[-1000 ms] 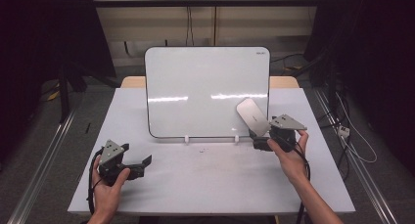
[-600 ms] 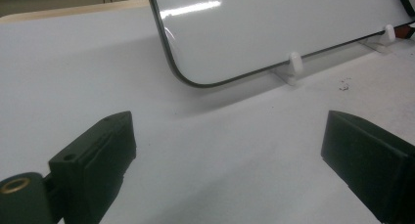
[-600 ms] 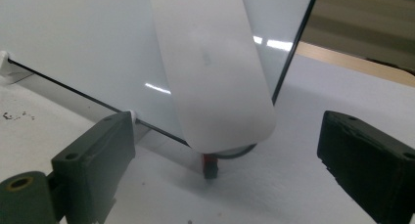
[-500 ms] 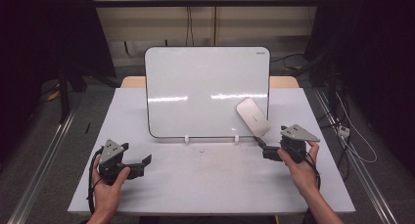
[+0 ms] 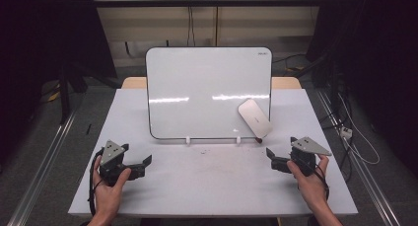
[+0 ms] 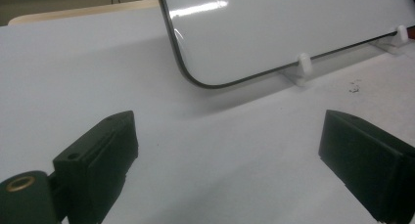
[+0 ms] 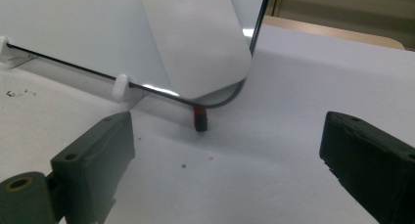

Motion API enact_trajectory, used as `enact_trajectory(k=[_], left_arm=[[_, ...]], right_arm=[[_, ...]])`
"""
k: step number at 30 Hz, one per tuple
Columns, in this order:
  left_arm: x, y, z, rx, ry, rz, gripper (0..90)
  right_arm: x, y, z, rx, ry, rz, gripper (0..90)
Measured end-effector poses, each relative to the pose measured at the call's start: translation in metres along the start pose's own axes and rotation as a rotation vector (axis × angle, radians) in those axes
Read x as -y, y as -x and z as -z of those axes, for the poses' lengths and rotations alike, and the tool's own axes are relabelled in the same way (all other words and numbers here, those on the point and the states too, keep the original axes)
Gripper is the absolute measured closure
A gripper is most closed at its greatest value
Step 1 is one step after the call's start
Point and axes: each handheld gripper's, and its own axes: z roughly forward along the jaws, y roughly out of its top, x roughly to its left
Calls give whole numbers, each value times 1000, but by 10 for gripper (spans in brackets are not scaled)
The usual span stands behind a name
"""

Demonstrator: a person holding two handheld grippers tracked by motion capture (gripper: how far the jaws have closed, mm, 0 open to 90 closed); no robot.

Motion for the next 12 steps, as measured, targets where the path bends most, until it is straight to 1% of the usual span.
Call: enact_trajectory(k=[3, 4, 6, 7, 8, 10, 12], left_arm=[[0, 0, 0, -1, 6, 11, 73], [0, 0, 1, 2, 3, 7, 72], [1, 1, 0, 4, 5, 20, 72], [1, 1, 1, 8, 3, 21, 72], [0, 2, 1, 10, 4, 23, 72], [0, 2, 2, 7, 10, 24, 72], [1, 2, 1, 10, 6, 39, 72]], right_arm=[[6, 0, 4, 2, 2, -1, 60], [9, 1, 5, 2, 3, -9, 61], [14, 3, 6, 7, 11, -25, 60], [16, 3, 6, 9, 10, -21, 61], [17, 3, 6, 12, 7, -20, 62], [16, 2, 8, 11, 20, -25, 63], [15, 2, 7, 8, 19, -21, 64]])
